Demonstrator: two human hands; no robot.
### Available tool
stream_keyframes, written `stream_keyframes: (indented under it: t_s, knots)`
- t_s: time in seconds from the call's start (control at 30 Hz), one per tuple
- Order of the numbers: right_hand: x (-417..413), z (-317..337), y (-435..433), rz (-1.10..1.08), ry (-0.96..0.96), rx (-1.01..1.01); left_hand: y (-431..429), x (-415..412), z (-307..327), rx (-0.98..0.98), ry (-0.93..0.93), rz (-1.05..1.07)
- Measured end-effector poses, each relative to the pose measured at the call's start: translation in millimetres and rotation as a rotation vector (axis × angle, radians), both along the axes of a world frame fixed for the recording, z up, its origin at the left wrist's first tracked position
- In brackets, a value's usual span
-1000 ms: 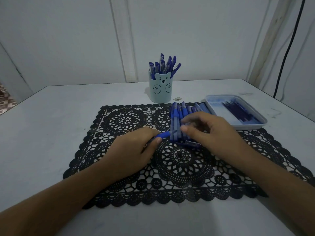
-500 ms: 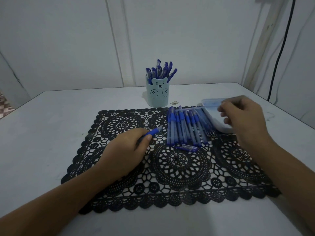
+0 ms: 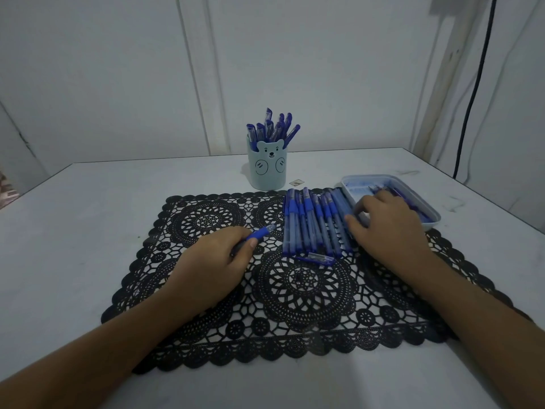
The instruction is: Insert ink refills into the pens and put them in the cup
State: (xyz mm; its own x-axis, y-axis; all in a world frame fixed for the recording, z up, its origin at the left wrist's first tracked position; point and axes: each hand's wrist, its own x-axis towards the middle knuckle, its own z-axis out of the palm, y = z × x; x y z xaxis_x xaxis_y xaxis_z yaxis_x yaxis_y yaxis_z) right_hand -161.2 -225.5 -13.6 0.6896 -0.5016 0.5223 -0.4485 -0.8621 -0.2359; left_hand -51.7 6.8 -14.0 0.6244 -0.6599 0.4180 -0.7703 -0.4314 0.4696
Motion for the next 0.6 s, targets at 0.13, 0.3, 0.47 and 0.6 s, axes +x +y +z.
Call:
stream_keyframes:
  t_s: [0.13,0.3,0.47,0.6]
  knots:
    - [-0.6,8.6,-12.4,0.003,-0.084,0.073,-0.2,-0.9,0.7,0.011,-0.015,-0.002]
    - [-3.0,16.0,-48.9,-0.203,0.043,0.138,-0.2,-0.5,-0.1,0.021,-0.025,-0.004]
    - [-3.7,11.7,-69.6,-0.280,0.198,0.269,-0.2,-1.0,-0.5,0.028,-0.036,-0.002]
    - [0.5,12.2,-72.2,-0.300,0.245,0.291,0.0,-1.1,-0.8,0.026,-0.040,0.001]
